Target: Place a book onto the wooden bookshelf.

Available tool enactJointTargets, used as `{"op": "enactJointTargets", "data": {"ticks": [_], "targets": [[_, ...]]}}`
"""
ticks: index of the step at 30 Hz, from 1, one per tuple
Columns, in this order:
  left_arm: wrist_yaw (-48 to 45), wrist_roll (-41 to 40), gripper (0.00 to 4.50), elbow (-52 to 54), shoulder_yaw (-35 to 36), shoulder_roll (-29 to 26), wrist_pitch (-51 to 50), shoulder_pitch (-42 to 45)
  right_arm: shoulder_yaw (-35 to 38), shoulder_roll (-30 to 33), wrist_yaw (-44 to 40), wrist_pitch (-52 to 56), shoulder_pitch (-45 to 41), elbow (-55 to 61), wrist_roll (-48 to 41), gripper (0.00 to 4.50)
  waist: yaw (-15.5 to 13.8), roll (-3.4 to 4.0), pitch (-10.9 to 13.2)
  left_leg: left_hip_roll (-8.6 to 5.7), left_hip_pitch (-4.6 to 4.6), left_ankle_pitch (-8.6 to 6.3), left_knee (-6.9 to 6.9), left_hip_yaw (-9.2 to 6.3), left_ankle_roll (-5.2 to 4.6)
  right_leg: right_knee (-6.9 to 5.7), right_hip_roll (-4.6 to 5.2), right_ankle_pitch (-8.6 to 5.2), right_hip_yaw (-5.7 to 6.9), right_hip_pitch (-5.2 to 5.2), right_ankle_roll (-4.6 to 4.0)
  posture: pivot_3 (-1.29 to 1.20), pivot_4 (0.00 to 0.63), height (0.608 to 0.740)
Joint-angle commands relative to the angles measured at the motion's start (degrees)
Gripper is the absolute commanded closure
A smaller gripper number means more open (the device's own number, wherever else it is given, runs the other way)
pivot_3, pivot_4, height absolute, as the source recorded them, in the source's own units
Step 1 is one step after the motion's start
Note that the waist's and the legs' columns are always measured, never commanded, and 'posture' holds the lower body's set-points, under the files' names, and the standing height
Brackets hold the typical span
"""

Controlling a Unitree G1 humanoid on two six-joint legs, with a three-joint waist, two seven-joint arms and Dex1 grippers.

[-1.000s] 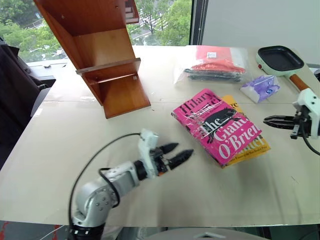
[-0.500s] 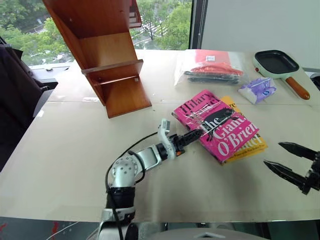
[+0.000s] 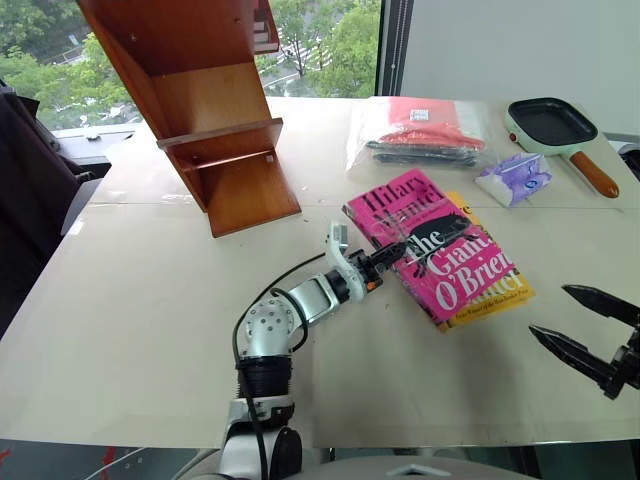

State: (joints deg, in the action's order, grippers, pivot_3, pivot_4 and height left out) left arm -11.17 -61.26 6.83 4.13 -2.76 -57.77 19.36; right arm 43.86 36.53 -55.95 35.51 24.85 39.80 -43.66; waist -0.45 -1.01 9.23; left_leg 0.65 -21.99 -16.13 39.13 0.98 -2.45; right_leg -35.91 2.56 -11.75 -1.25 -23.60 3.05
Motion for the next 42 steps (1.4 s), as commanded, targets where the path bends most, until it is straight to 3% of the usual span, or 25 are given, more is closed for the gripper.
{"op": "enactJointTargets", "data": {"ticks": [1, 4, 10, 13, 18, 23, 32, 42], "targets": [[-4.1, 5.2, 3.87, 9.5, -2.8, -5.1, 3.0, -1.2, -2.0, 0.9, -1.0, -4.2, -2.8, -2.9, 0.1, 0.0, -0.2, 0.0, 0.0, 0.0, 0.0, 0.0, 0.0, -0.01, 0.0, 0.0, 0.0, 0.0, 0.01, 0.0, -0.01, 0.0, 0.15, 0.731], [-6.1, 12.1, 3.87, 16.5, -5.2, -10.7, 8.5, -1.1, -5.1, 1.8, -1.1, -5.7, -7.0, -6.7, -0.1, 0.0, -0.3, 0.0, 0.0, 0.05, 0.01, 0.0, 0.0, 0.02, 0.0, 0.01, 0.06, 0.01, -0.02, 0.01, -0.01, 0.0, 0.15, 0.731], [-8.9, 27.0, 3.87, 21.3, -9.8, -16.2, 22.0, 2.2, -11.4, 2.3, -1.3, -8.4, -12.3, -11.2, 1.5, 0.0, -0.4, -0.01, 0.0, -0.02, -0.01, 0.0, 0.01, 0.05, -0.01, 0.03, 0.15, 0.01, -0.03, 0.02, 0.0, 0.0, 0.15, 0.731], [-12.3, 37.2, 3.87, 20.8, -14.2, -20.5, 30.3, 3.8, -12.6, 2.4, -1.3, -9.0, -13.4, -12.1, 1.4, 0.0, -0.4, 0.0, 0.0, -0.04, -0.03, 0.0, -0.04, 0.02, -0.01, 0.04, 0.13, 0.0, -0.01, 0.0, 0.0, 0.0, 0.15, 0.731], [-11.5, 61.0, 3.87, 13.9, -18.9, -28.9, 50.2, 13.1, -14.5, 2.0, -0.7, -9.9, -15.9, -13.2, 0.9, 0.0, -0.5, -0.04, 0.1, -0.08, -0.13, 0.0, -0.07, -0.01, -0.02, 0.09, 0.1, 0.0, 0.06, -0.06, 0.0, 0.0, 0.15, 0.731], [-6.2, 74.5, 3.87, 12.2, -17.1, -31.1, 60.7, 17.0, -15.4, 0.8, -2.2, -12.5, -19.5, -15.4, -0.9, 0.0, -0.4, -0.03, 0.2, 0.02, -0.13, -0.06, -0.1, 0.09, -0.12, 0.19, 0.18, -0.01, 0.01, -0.07, 0.05, 0.0, 0.15, 0.731], [-7.4, 92.1, 3.87, 18.3, -12.7, -37.1, 62.1, 19.3, -17.8, -0.7, -7.6, -14.2, -31.7, -26.2, -6.0, 0.0, -0.2, -0.03, 0.2, 0.02, -0.26, -0.07, -0.1, 0.04, -0.14, 0.17, 0.2, -0.02, 0.1, -0.16, 0.11, 0.0, 0.15, 0.731], [-20.9, 97.0, 3.87, 28.6, -4.5, -43.0, 52.0, 10.4, -23.9, -2.3, -15.7, -16.9, -47.6, -41.9, -4.5, 0.0, -0.2, 0.09, 0.4, 0.07, -0.24, -0.07, -0.1, 0.04, -0.15, 0.08, 0.19, 0.1, 0.16, -0.19, 0.33, 0.0, 0.15, 0.731]]}}
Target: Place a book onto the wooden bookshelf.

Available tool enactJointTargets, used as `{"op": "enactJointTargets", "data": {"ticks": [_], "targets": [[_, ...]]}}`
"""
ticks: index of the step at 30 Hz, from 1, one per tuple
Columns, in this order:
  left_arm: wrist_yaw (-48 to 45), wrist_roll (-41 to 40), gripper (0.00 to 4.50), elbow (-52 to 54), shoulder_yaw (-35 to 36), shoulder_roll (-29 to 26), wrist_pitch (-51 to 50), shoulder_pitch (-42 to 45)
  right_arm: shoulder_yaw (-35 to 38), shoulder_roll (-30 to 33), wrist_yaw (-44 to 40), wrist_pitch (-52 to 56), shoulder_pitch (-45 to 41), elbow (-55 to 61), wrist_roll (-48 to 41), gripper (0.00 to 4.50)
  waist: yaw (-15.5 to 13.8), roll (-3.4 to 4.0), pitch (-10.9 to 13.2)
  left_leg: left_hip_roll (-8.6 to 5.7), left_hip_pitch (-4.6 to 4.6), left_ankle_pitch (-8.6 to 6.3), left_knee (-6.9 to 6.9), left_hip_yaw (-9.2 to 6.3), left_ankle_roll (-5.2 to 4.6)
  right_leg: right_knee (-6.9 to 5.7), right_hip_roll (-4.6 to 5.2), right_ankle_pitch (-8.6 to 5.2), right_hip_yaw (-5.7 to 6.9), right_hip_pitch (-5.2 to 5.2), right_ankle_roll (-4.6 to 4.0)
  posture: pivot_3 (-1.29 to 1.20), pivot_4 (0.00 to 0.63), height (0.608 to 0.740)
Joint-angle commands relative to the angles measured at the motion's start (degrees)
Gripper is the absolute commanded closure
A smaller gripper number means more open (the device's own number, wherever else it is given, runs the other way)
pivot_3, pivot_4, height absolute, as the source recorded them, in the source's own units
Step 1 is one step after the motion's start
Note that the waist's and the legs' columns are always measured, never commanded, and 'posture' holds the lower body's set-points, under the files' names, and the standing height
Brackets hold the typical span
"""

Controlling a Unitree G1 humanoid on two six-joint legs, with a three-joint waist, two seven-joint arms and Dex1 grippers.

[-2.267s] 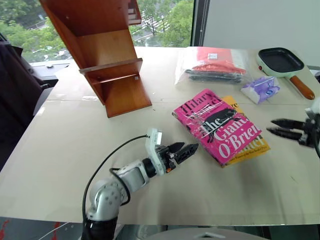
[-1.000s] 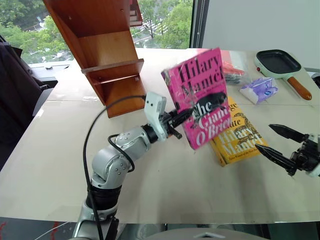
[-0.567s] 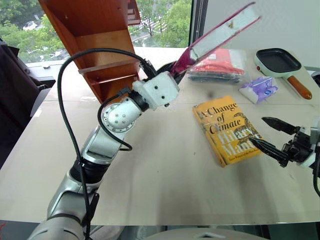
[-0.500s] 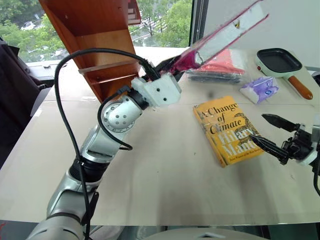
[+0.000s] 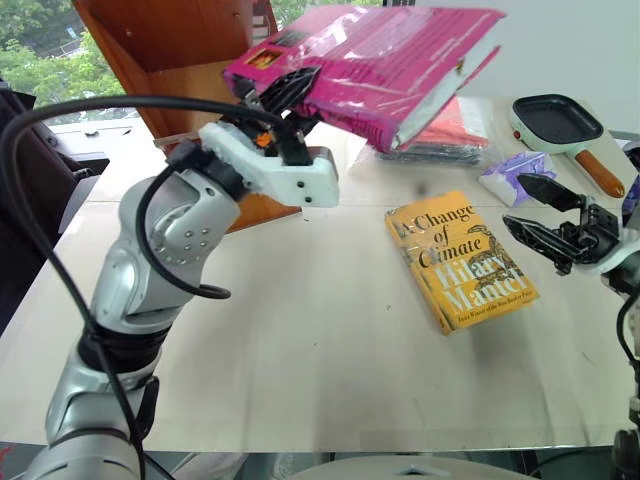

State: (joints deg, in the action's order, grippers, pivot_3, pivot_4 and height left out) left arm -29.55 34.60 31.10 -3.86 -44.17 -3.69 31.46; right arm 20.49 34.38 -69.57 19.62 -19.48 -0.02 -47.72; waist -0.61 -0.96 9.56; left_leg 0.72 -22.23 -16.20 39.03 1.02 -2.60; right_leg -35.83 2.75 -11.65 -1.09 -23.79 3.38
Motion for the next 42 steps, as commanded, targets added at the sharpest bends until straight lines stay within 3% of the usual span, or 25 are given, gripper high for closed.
{"op": "enactJointTargets", "data": {"ticks": [1, 9, 17, 32, 34, 36, 40, 42], "targets": [[-3.8, 1.8, 3.87, 5.2, 4.6, -2.3, -3.0, -2.9, -1.1, -0.5, -2.7, -0.6, -5.3, -3.8, -0.6, 0.0, 0.1, 0.04, 0.1, 0.02, 0.0, 0.0, 0.0, 0.02, 0.0, -0.02, 0.0, 0.0, -0.01, -0.01, 0.0, 0.0, 0.15, 0.731], [-12.0, 6.2, 3.87, 4.4, 8.8, -6.6, -11.8, -3.1, -3.6, -2.9, -4.9, 1.3, -10.4, -7.9, -1.0, 0.0, -0.2, 0.02, 0.2, 0.1, -0.11, 0.0, 0.01, -0.05, 0.0, -0.03, 0.01, 0.01, 0.12, -0.06, 0.0, 0.0, 0.15, 0.731], [-22.8, 8.3, 3.87, -0.1, 6.0, -12.0, -18.5, -0.7, -4.1, -3.7, -4.7, 2.3, -10.2, -7.0, -0.9, 0.0, -0.1, 0.05, 0.2, 0.09, -0.39, 0.01, 0.03, -0.04, 0.01, -0.06, 0.0, 0.01, 0.19, -0.32, 0.0, 0.0, 0.15, 0.731], [-29.0, 15.1, 3.87, -7.5, -2.5, -5.8, -31.0, 8.7, -3.6, -5.9, -2.6, 1.3, -7.5, -4.0, -0.8, 0.0, 1.3, 0.06, 0.2, -0.03, 0.12, 0.04, 0.21, 0.13, 0.05, -0.74, -0.16, -0.01, -0.21, -0.26, -0.04, 0.0, 0.15, 0.731], [-29.8, 16.0, 2.85, -8.3, -3.1, -5.3, -32.7, 10.2, -3.7, -6.1, -2.5, 1.0, -7.4, -3.9, -0.7, 0.0, 1.5, 0.06, 0.2, -0.04, 0.2, 0.04, 0.21, 0.18, 0.05, -0.82, -0.18, -0.01, -0.29, -0.24, -0.04, 0.0, 0.15, 0.731], [-30.9, 16.5, 2.37, -8.4, -3.3, -4.9, -34.4, 10.7, -3.6, -6.3, -2.3, 0.6, -7.3, -4.0, -0.5, 0.0, 1.6, 0.05, 0.2, -0.03, 0.25, 0.04, 0.2, 0.21, 0.05, -0.87, -0.21, -0.02, -0.35, -0.24, -0.05, 0.0, 0.15, 0.731], [-31.4, 17.2, 0.36, -8.1, -3.0, -5.5, -35.8, 10.9, -3.6, -6.1, -2.5, 0.2, -7.4, -4.6, -0.3, 0.0, 1.4, 0.03, 0.2, 0.02, 0.15, 0.04, 0.2, 0.17, 0.05, -0.86, -0.23, -0.02, -0.35, -0.3, -0.05, 0.0, 0.15, 0.731], [-31.2, 17.4, 0.09, -8.0, -2.6, -5.8, -36.2, 11.3, -3.5, -6.0, -2.6, 0.2, -7.6, -5.0, -0.3, 0.0, 1.4, 0.03, 0.2, 0.1, 0.11, 0.04, 0.2, 0.17, 0.05, -0.84, -0.19, -0.02, -0.34, -0.31, -0.05, 0.0, 0.15, 0.731]]}}
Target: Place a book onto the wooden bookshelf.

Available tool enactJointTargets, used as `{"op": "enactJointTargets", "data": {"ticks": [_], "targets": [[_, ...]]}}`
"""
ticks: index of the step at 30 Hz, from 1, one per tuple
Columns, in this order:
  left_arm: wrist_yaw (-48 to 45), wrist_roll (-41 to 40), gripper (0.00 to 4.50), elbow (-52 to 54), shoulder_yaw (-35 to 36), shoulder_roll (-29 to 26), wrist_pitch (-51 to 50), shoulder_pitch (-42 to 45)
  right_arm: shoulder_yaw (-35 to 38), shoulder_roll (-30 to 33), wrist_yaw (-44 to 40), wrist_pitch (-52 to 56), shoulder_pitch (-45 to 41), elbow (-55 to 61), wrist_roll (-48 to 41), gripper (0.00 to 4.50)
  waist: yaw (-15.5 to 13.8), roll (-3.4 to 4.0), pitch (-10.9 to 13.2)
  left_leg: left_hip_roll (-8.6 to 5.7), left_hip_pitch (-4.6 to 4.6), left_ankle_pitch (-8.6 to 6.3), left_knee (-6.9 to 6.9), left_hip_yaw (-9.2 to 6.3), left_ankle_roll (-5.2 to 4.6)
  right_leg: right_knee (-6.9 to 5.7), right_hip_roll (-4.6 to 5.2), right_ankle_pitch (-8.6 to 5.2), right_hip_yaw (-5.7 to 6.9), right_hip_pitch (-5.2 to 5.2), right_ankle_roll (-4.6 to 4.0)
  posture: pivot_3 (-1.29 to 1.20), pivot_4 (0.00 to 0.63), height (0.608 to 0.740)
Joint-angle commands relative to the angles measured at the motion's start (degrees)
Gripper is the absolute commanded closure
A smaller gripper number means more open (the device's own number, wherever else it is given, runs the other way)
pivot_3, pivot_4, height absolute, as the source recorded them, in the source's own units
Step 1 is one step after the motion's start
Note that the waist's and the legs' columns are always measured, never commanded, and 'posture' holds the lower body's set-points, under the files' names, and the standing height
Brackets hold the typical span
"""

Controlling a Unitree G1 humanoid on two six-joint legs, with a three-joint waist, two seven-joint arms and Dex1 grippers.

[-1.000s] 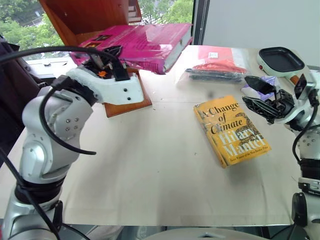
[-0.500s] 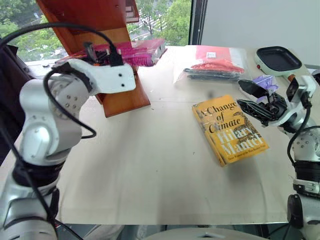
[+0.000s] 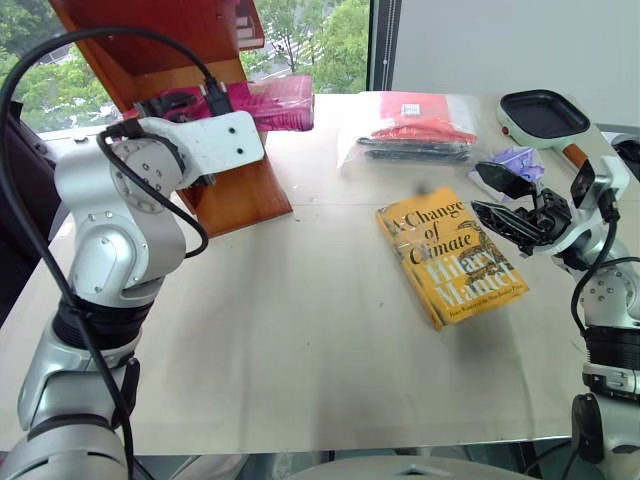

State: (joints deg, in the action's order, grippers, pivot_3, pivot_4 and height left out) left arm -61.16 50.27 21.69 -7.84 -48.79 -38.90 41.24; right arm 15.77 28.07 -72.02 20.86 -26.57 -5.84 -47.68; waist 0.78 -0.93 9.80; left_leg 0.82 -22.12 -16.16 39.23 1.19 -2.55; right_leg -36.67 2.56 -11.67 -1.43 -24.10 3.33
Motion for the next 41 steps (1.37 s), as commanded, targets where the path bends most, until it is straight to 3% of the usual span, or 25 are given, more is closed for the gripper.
{"op": "enactJointTargets", "data": {"ticks": [1, 9, 15, 18, 20, 22, 30, 34, 36, 38, 41], "targets": [[0.3, 1.8, 0.09, 1.6, 1.8, -1.4, -1.3, 1.5, 1.2, 0.4, -0.3, -1.1, -0.6, 0.6, -0.3, 0.0, 0.0, 0.0, 0.0, 0.01, -0.08, 0.0, 0.0, -0.01, 0.0, 0.05, 0.01, 0.0, 0.02, -0.03, 0.01, 0.0, 0.15, 0.731], [0.0, 1.9, 0.09, 5.2, 4.3, -2.2, -4.5, 2.0, 0.7, 0.6, -1.3, -1.4, -2.3, -1.7, 0.5, 0.0, -0.1, 0.0, 0.0, 0.01, -0.38, 0.0, 0.0, -0.1, 0.0, 0.11, 0.06, 0.01, 0.14, -0.24, 0.01, 0.0, 0.15, 0.731], [0.6, -1.6, 0.09, 11.3, 8.3, 0.9, -9.1, 2.8, 0.7, 1.4, -2.8, -1.9, -3.3, -3.9, 1.5, 0.0, -0.1, 0.0, 0.0, 0.0, -0.42, 0.0, 0.01, -0.13, 0.0, 0.1, 0.06, 0.01, 0.17, -0.26, 0.01, 0.0, 0.15, 0.731], [3.2, -5.3, 0.09, 15.2, 10.7, 3.9, -8.4, 2.7, 1.2, 2.4, -3.4, -2.0, -2.6, -4.3, 2.0, 0.0, -0.1, -0.01, 0.0, -0.01, -0.44, 0.0, 0.03, -0.14, 0.0, 0.1, 0.07, 0.01, 0.17, -0.26, 0.01, 0.0, 0.15, 0.731], [5.6, -12.1, 0.09, 20.5, 13.2, 14.0, -11.4, 1.5, 2.5, 4.4, -3.4, -2.0, 0.4, -3.5, 2.7, 0.0, -0.4, 0.01, 0.0, -0.01, -0.45, 0.0, 0.07, -0.15, 0.0, 0.1, 0.1, 0.01, 0.18, -0.26, 0.02, 0.0, 0.15, 0.731], [5.9, -18.1, 0.09, 24.6, 15.7, 24.0, -16.9, -4.1, 3.5, 6.1, -3.2, -3.2, 4.0, -2.6, 3.9, 0.0, -1.0, 0.0, -0.1, -0.08, -0.51, 0.0, 0.11, -0.23, -0.01, 0.17, 0.22, 0.02, 0.25, -0.21, 0.04, 0.0, 0.15, 0.731], [7.4, -39.7, 0.09, 27.3, 22.6, 38.8, -8.9, -34.3, 9.6, 8.3, 2.6, -11.5, 21.6, 4.0, 9.9, 0.0, -0.2, 0.02, -0.1, 0.05, -0.49, -0.01, 0.06, -0.16, 0.0, 0.03, 0.22, -0.02, 0.16, -0.34, 0.03, 0.0, 0.15, 0.731], [11.8, -43.6, 0.09, 20.1, 22.4, 39.3, -0.5, -44.3, 12.7, 7.5, 4.9, -16.4, 31.3, 6.6, 13.0, 0.0, -0.2, 0.05, -0.1, 0.04, -0.33, 0.03, 0.13, -0.02, 0.06, -0.01, 0.22, -0.04, 0.05, -0.25, -0.06, 0.0, 0.15, 0.731], [14.0, -43.7, 0.09, 14.7, 21.5, 37.9, 5.2, -50.1, 14.3, 6.8, 5.5, -17.9, 36.1, 6.7, 13.2, 0.0, -0.2, 0.1, -0.2, 0.04, 0.42, 0.01, 0.09, 0.02, 0.05, 0.08, 0.23, -0.21, 0.03, 0.53, -0.15, 0.0, 0.15, 0.731], [14.0, -44.1, 0.09, 11.7, 20.2, 35.3, 11.6, -55.4, 14.4, 6.6, 5.1, -21.5, 39.3, 5.2, 15.2, 0.0, 0.0, -0.03, -0.2, 0.05, 0.45, 0.01, 0.08, 0.06, 0.05, 0.15, 0.21, -0.33, -0.01, 0.55, 0.05, 0.0, 0.15, 0.731], [14.9, -47.2, 0.09, 9.4, 19.6, 34.2, 14.3, -57.3, 13.5, 5.7, 5.8, -26.1, 41.5, 2.8, 18.0, 0.0, 0.0, -0.15, -0.3, 0.12, 0.48, 0.0, 0.09, 0.1, 0.07, 0.15, 0.26, -0.32, -0.03, 0.5, 0.05, 0.0, 0.15, 0.731]]}}
